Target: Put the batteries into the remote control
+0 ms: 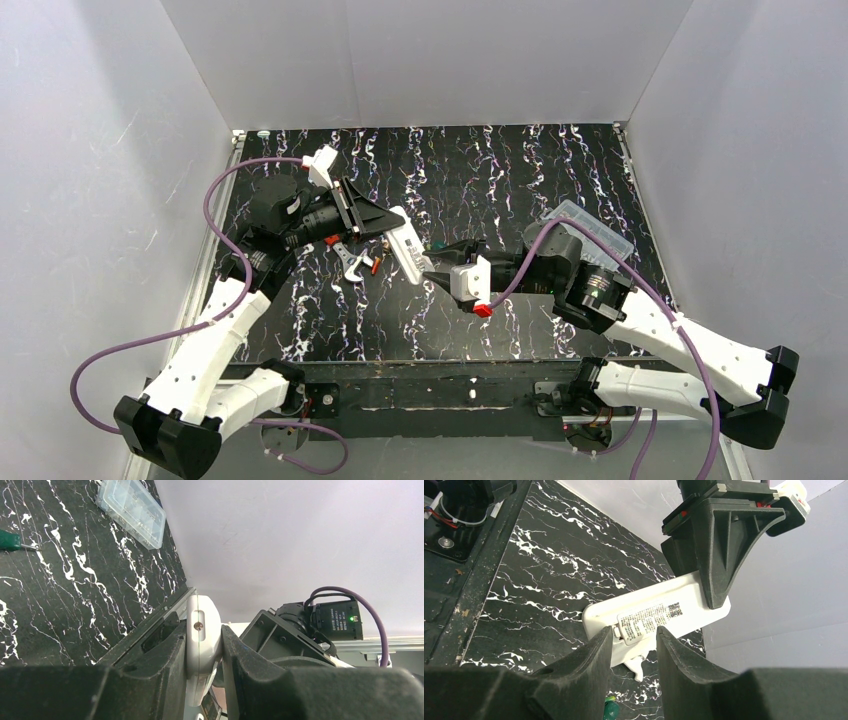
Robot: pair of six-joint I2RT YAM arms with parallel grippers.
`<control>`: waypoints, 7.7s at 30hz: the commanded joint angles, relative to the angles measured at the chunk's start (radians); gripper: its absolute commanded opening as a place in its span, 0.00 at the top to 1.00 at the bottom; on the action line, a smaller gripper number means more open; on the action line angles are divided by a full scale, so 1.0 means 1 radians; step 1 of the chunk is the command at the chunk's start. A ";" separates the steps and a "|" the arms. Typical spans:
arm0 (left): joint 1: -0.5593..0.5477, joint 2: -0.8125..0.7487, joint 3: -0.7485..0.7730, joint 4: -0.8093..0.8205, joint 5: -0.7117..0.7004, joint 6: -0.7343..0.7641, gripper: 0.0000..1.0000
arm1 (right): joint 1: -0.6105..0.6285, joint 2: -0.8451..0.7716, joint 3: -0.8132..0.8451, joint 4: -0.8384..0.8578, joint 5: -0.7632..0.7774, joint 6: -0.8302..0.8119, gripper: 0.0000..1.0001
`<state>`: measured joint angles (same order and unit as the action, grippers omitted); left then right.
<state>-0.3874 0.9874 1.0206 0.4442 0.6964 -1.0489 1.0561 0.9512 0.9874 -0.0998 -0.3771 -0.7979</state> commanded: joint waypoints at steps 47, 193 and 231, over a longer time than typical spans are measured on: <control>0.004 0.004 -0.028 0.102 0.064 -0.008 1.00 | 0.004 -0.008 0.006 0.185 0.116 -0.087 0.55; 0.004 -0.145 -0.145 -0.294 -0.067 0.238 1.00 | 0.060 0.310 -0.397 -0.645 0.304 1.900 0.69; 0.004 -0.225 -0.084 -0.514 -0.159 0.366 1.00 | -0.131 0.521 0.069 -0.664 0.394 1.245 0.99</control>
<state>-0.3817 0.8120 0.8875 0.0334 0.5510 -0.7444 0.9897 1.3972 0.9771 -0.8284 0.0471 0.6727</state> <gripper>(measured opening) 0.254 0.024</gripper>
